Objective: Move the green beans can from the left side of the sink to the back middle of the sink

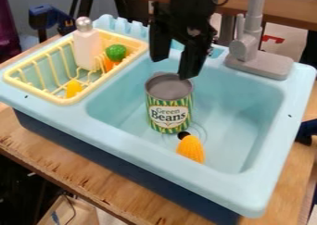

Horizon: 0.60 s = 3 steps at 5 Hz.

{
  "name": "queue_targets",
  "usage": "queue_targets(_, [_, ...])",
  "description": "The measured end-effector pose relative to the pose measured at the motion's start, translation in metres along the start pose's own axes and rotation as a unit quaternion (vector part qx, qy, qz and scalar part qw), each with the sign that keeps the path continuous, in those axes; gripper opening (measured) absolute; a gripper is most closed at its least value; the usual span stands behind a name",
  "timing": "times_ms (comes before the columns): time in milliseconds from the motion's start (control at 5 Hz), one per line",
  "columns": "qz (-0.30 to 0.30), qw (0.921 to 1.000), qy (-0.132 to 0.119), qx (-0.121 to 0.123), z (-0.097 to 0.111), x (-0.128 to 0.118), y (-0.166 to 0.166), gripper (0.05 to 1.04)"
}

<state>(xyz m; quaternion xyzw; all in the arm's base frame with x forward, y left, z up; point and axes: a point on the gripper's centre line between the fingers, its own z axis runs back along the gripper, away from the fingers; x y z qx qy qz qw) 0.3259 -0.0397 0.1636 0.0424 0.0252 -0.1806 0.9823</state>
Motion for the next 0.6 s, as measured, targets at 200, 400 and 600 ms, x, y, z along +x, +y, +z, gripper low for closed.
queue_targets(200, [-0.002, 0.9999, 0.005, 0.012, 0.001, 0.000, -0.004, 0.999])
queue_targets(400, [0.006, 0.9994, 0.019, 0.028, 0.000, -0.010, -0.007, 0.999])
queue_targets(600, [0.026, 0.9987, -0.026, 0.036, 0.029, -0.028, -0.008, 0.999])
